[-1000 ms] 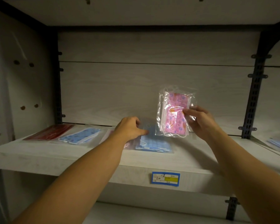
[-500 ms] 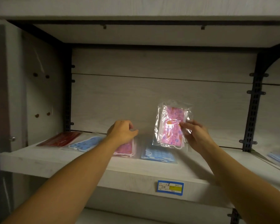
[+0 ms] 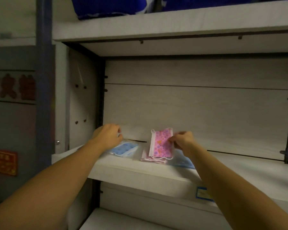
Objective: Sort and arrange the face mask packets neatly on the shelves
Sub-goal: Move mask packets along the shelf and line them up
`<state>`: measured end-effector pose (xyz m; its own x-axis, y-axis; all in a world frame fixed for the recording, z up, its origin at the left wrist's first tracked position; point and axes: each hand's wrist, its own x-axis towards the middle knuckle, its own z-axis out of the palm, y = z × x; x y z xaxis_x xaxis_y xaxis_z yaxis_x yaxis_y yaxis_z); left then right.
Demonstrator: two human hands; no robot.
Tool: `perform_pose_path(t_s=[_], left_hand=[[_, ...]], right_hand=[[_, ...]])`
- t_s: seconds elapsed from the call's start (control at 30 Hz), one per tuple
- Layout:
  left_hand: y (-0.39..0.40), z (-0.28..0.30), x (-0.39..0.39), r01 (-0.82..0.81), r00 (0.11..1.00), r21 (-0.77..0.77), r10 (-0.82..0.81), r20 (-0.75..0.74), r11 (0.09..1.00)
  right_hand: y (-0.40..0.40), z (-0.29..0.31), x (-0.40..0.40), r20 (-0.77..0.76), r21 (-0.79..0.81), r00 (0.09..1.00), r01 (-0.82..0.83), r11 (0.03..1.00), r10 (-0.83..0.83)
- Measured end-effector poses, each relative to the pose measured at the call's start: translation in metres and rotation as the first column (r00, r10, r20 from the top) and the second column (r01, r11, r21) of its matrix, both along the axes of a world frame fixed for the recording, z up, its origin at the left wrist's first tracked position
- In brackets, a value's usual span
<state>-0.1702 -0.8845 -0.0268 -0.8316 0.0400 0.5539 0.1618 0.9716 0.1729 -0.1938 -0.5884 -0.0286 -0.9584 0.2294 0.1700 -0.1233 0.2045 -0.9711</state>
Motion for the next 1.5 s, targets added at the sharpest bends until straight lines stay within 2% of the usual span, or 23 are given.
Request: perform_pose_path(t_s=[0.1, 0.23, 0.37, 0.5, 0.6, 0.77, 0.9, 1.13, 1.5], left_hand=[[-0.015, 0.005, 0.006, -0.004, 1.0, -0.017, 0.003, -0.017, 1.0], [-0.029, 0.008, 0.01, -0.006, 1.0, -0.024, 0.006, -0.029, 1.0], [-0.037, 0.008, 0.014, 0.006, 0.999, -0.064, -0.008, -0.035, 0.998], [-0.044, 0.006, 0.015, 0.017, 0.999, -0.077, -0.019, -0.032, 0.997], [-0.045, 0.005, 0.014, 0.019, 0.999, -0.083, -0.021, -0.026, 0.996], [-0.029, 0.003, 0.005, 0.069, 0.997, -0.057, -0.068, 0.021, 0.996], [0.007, -0.001, -0.001, 0.162, 0.984, -0.029, -0.16, 0.073, 0.986], [0.091, -0.015, 0.005, 0.349, 0.936, -0.103, -0.34, 0.091, 0.932], [0.185, -0.013, 0.058, 0.377, 0.926, -0.216, -0.372, 0.062, 0.901]], right_hand=[[-0.015, -0.008, -0.006, 0.024, 0.174, 0.997, 0.071, 0.982, -0.076], [-0.023, -0.013, -0.016, -0.016, 0.454, 0.99, 0.133, 0.881, -0.141], [-0.036, -0.015, -0.011, 0.031, 0.69, 0.985, 0.103, 0.716, -0.171], [-0.042, -0.02, -0.005, 0.0, 0.863, 0.977, 0.108, 0.493, -0.214], [-0.039, -0.019, -0.004, -0.106, 0.892, 0.968, 0.194, 0.407, -0.228], [-0.032, -0.014, 0.01, -0.192, 0.892, 0.97, 0.236, 0.387, -0.15], [-0.019, -0.013, 0.032, -0.179, 0.925, 0.976, 0.21, 0.317, -0.126], [0.025, -0.012, 0.074, -0.174, 0.948, 0.967, 0.215, 0.233, -0.185], [0.118, -0.006, 0.171, -0.113, 0.965, 0.94, 0.181, 0.19, -0.321]])
